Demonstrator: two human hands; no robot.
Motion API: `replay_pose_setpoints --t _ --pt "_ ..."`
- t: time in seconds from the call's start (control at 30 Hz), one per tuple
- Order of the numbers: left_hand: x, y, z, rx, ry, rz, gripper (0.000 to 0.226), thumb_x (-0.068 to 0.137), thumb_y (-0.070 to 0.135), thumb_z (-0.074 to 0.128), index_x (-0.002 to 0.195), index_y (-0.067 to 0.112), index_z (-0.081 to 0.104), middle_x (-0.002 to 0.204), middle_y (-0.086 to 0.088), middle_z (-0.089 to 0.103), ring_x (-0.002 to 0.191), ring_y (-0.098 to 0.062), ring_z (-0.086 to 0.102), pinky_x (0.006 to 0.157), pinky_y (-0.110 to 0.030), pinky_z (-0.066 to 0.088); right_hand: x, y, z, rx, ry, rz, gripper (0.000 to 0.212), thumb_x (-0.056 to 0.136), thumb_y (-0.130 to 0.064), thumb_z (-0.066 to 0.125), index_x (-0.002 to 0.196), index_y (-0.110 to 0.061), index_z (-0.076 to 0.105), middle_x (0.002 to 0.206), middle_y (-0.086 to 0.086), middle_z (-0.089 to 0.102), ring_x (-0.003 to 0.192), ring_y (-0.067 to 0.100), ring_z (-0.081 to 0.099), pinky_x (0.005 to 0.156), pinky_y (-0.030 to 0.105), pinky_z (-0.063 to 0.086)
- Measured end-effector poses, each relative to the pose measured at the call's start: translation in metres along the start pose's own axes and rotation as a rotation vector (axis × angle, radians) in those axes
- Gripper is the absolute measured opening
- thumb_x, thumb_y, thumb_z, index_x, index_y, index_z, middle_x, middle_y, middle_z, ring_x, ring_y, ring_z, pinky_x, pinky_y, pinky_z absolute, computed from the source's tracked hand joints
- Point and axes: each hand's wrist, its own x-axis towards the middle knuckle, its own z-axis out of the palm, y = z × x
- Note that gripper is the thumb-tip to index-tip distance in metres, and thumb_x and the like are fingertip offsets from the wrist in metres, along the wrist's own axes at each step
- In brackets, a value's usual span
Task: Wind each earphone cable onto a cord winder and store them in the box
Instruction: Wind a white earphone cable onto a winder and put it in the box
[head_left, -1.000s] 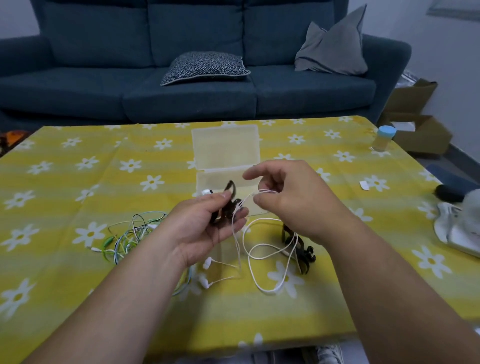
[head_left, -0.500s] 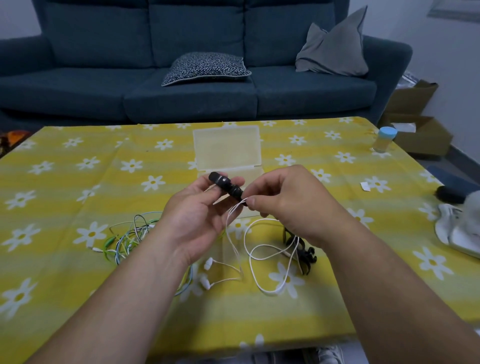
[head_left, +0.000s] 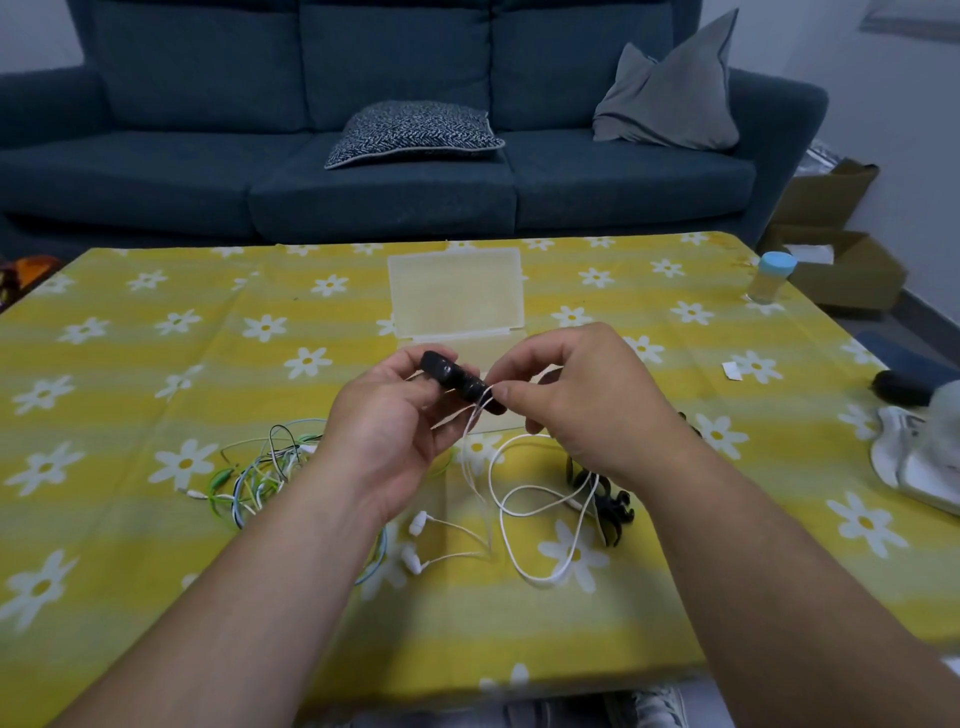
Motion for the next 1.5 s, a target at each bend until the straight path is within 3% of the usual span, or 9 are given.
replay_pose_setpoints --t 0.13,0.3,0.43,0.5,0.6,0.87,1.03,1.33,1.5 --pt "0.000 -0.002 0.005 0.035 0.104 0.015 0.038 0.087 -0.016 0.036 0.083 0.015 0.058 0.068 -0.004 0.067 0.060 -0.022 0.063 0.050 -0.025 0.052 -0.001 0.001 0.003 -0.023 -0.046 0.027 0.011 0.084 -0.007 0.073 0.077 -0.015 0.076 0.063 -0.004 0.069 0.050 0.008 0.063 0.047 0.027 0.050" --pt "-0.005 -0.009 0.018 -0.006 0.188 0.014 0.027 0.086 -0.014 0.037 0.084 0.006 0.055 0.063 -0.009 0.056 0.050 -0.020 0.053 0.041 -0.022 0.045 0.000 0.003 0.011 0.153 -0.049 0.115 0.007 0.087 0.003 0.067 0.083 0.000 0.071 0.059 0.008 0.066 0.047 0.011 0.060 0.039 0.012 0.039" --pt "-0.006 -0.011 0.021 -0.028 0.249 0.014 0.025 0.086 -0.017 0.039 0.092 0.001 0.054 0.060 -0.009 0.055 0.042 -0.017 0.054 0.045 -0.023 0.049 0.004 0.008 0.016 0.186 0.020 0.123 0.011 0.086 0.005 0.067 0.077 0.000 0.070 0.060 0.010 0.067 0.056 0.021 0.066 0.057 0.033 0.060" --pt "-0.006 -0.009 0.021 -0.165 0.186 -0.013 0.009 0.093 -0.003 0.047 0.091 0.001 0.054 0.068 -0.011 0.054 0.049 -0.023 0.057 0.051 -0.028 0.053 0.007 0.013 0.016 0.219 0.060 0.153 0.012 0.086 0.006 0.066 0.075 0.001 0.070 0.058 0.010 0.065 0.054 0.021 0.064 0.059 0.033 0.060" --pt "-0.008 -0.004 0.018 -0.247 -0.002 -0.110 0.032 0.099 0.037 0.049 0.101 0.005 0.056 0.078 -0.013 0.057 0.067 -0.029 0.063 0.065 -0.034 0.059 0.009 0.017 0.012 0.285 0.102 0.217 0.012 0.085 0.009 0.064 0.076 0.004 0.069 0.059 0.012 0.064 0.054 0.022 0.062 0.063 0.036 0.059" --pt "-0.009 -0.012 0.022 0.070 0.102 0.072 0.012 0.096 0.007 0.058 0.108 0.009 0.059 0.095 -0.017 0.063 0.073 -0.025 0.069 0.070 -0.029 0.060 0.008 0.019 0.010 0.302 0.105 0.252 0.013 0.084 0.007 0.063 0.075 0.000 0.069 0.061 0.012 0.066 0.058 0.023 0.065 0.072 0.044 0.060" --pt "-0.003 -0.010 0.017 0.039 0.219 0.119 0.023 0.104 0.014 0.046 0.125 0.022 0.047 0.099 -0.015 0.068 0.069 -0.027 0.074 0.065 -0.032 0.062 0.005 0.013 0.006 0.145 0.028 0.186 0.011 0.085 -0.006 0.071 0.075 -0.010 0.072 0.052 -0.002 0.057 0.042 0.011 0.050 0.044 0.023 0.041" --pt "-0.008 -0.014 0.021 0.221 0.157 0.160 0.015 0.102 0.014 0.051 0.088 0.012 0.056 0.093 -0.015 0.064 0.063 -0.023 0.070 0.059 -0.026 0.058 0.005 0.010 0.009 0.156 0.051 0.211 0.006 0.085 -0.001 0.069 0.079 -0.002 0.069 0.053 0.004 0.062 0.042 0.011 0.055 0.042 0.020 0.041" --pt "-0.009 -0.016 0.020 0.281 0.107 0.177 0.012 0.099 0.012 0.056 0.088 0.013 0.062 0.080 -0.007 0.067 0.066 -0.026 0.065 0.064 -0.034 0.058 0.007 0.011 0.008 0.391 0.058 0.286 0.008 0.086 0.005 0.066 0.081 0.000 0.068 0.060 0.011 0.066 0.055 0.020 0.063 0.060 0.033 0.053"
